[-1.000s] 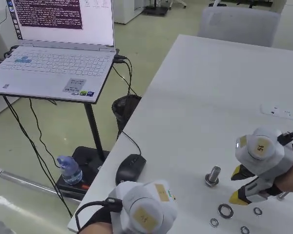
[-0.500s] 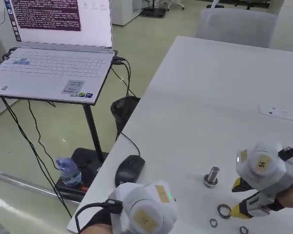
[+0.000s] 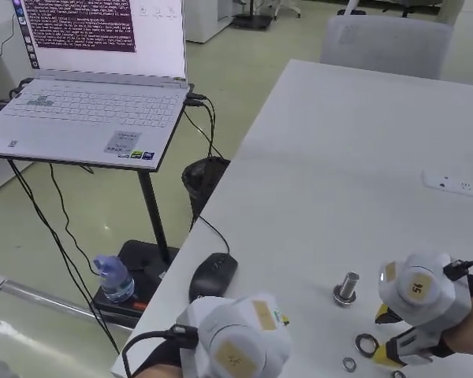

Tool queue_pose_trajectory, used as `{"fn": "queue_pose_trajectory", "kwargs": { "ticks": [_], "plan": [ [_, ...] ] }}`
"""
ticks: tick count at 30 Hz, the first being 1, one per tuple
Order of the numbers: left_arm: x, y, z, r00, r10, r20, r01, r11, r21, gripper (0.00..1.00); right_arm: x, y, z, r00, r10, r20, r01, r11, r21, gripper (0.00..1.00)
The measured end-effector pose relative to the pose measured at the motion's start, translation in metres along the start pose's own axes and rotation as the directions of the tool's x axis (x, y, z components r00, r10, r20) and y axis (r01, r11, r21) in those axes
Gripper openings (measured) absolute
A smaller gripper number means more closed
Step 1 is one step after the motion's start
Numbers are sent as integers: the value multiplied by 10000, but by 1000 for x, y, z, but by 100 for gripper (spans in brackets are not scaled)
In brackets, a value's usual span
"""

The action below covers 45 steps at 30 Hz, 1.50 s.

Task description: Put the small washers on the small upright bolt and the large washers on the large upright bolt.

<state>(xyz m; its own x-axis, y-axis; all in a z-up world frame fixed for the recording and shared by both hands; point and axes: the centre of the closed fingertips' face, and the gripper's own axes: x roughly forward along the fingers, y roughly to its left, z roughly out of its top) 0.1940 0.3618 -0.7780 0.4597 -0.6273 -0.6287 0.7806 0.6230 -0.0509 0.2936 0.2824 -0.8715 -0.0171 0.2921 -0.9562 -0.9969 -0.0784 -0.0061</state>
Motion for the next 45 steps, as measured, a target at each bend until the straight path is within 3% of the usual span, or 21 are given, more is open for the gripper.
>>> {"fn": "queue_pose_trajectory", "kwargs": {
  "ticks": [7, 18, 24, 28, 33, 36, 38, 45],
  "plan": [
    [0, -2, 2, 9998, -137, 146, 139, 9998, -123, 74, 6, 2, 1, 9999, 110, -48, -109, 9999, 45, 36],
    [0, -2, -2, 9999, -112, 8, 112, 9986, -509, 74, 9, 2, 3, 10000, 60, -61, -61, 9999, -111, 34],
    [1, -2, -1, 10000, -93, -10, 92, 9991, -422, 75, 9, 0, 2, 10000, 35, 5, -35, 9999, -145, 33],
    [1, -1, -1, 10000, -91, -18, 90, 9994, -328, 75, 9, 1, 2, 9999, 25, -106, -27, 9998, -203, 26],
    [1, 1, -1, 10000, -48, -9, 48, 9996, -294, 75, 10, 2, 3, 9993, -9, -371, -4, 9994, -336, 25],
    [1, 1, 0, 10000, -60, 17, 60, 9995, -304, 74, 10, 1, 4, 9983, -62, -585, 58, 10000, -68, 24],
    [1, 1, 1, 10000, -46, 44, 47, 9997, -251, 74, 11, 1, 3, 9971, -82, -757, 58, 9995, -317, 23],
    [1, 0, 5, 9998, -13, 192, 14, 10000, -41, 74, 10, 0, 3, 9980, -15, -625, 9, 9999, -103, 22]
  ]
}}
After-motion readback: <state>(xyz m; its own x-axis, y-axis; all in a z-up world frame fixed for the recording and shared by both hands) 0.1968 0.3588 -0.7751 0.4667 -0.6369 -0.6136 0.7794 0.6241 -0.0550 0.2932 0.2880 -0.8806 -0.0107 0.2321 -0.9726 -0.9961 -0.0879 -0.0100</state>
